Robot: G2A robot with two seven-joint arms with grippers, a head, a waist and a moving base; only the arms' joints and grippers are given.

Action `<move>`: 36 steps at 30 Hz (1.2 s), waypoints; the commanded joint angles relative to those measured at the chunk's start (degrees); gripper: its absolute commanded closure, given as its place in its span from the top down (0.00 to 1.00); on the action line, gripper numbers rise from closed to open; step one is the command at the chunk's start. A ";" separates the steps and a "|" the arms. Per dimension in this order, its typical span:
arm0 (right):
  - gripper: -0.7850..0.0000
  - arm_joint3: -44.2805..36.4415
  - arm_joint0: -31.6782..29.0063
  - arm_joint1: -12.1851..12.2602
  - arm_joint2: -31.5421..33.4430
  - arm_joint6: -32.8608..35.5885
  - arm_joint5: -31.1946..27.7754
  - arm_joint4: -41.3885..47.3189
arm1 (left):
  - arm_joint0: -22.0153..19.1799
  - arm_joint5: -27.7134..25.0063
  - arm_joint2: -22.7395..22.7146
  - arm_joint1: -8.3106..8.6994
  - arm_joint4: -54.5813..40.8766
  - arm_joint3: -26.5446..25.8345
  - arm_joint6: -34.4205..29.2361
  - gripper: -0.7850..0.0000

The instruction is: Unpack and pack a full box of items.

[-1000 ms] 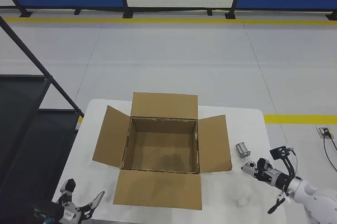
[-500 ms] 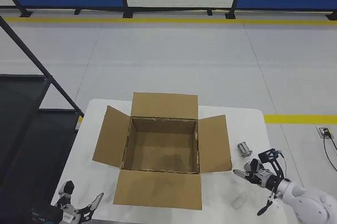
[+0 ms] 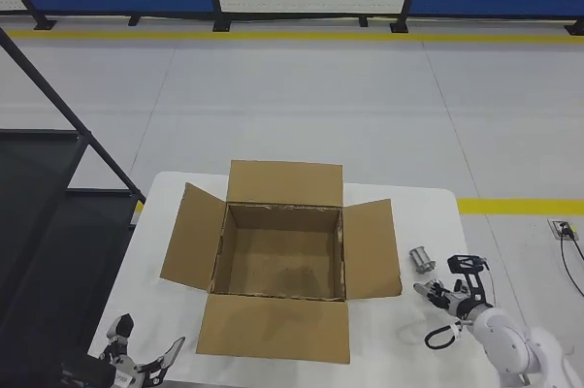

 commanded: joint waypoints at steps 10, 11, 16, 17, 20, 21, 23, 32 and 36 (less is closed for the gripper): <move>0.00 0.89 0.75 0.19 -0.84 1.38 1.06 -1.07 | -0.22 0.28 -0.02 0.00 -0.74 0.55 0.43 1.00; 0.00 0.78 0.66 0.22 -0.77 1.42 1.04 -1.04 | -0.25 0.32 0.00 -0.01 -0.85 0.56 0.47 1.00; 0.00 -0.19 0.11 0.38 -0.06 1.24 1.29 -0.50 | -0.25 0.30 -0.03 0.00 -1.00 0.76 0.65 1.00; 0.00 -0.56 -0.11 0.38 0.23 0.79 1.30 0.18 | -0.24 0.31 -0.04 0.00 -1.02 0.79 0.68 1.00; 0.00 -2.26 -1.40 0.41 1.98 -0.95 1.15 3.44 | -0.22 0.31 -0.07 0.00 -1.22 0.84 0.82 1.00; 0.00 -3.31 -2.05 0.43 2.91 -1.91 0.96 5.01 | -0.22 0.42 -0.13 -0.01 -1.31 0.85 0.92 1.00; 0.00 -5.94 -3.97 0.47 5.17 -3.96 0.24 8.56 | -0.12 0.59 -0.29 -0.01 -1.34 0.68 1.23 1.00; 0.00 -29.59 -17.40 0.15 13.99 -13.28 -7.16 24.07 | 1.49 -1.02 -1.51 -0.08 -4.00 1.65 4.80 1.00; 0.00 -37.54 -19.22 0.24 12.11 -10.87 -8.17 22.74 | 2.55 -1.89 -2.13 -0.11 -4.51 1.82 6.77 1.00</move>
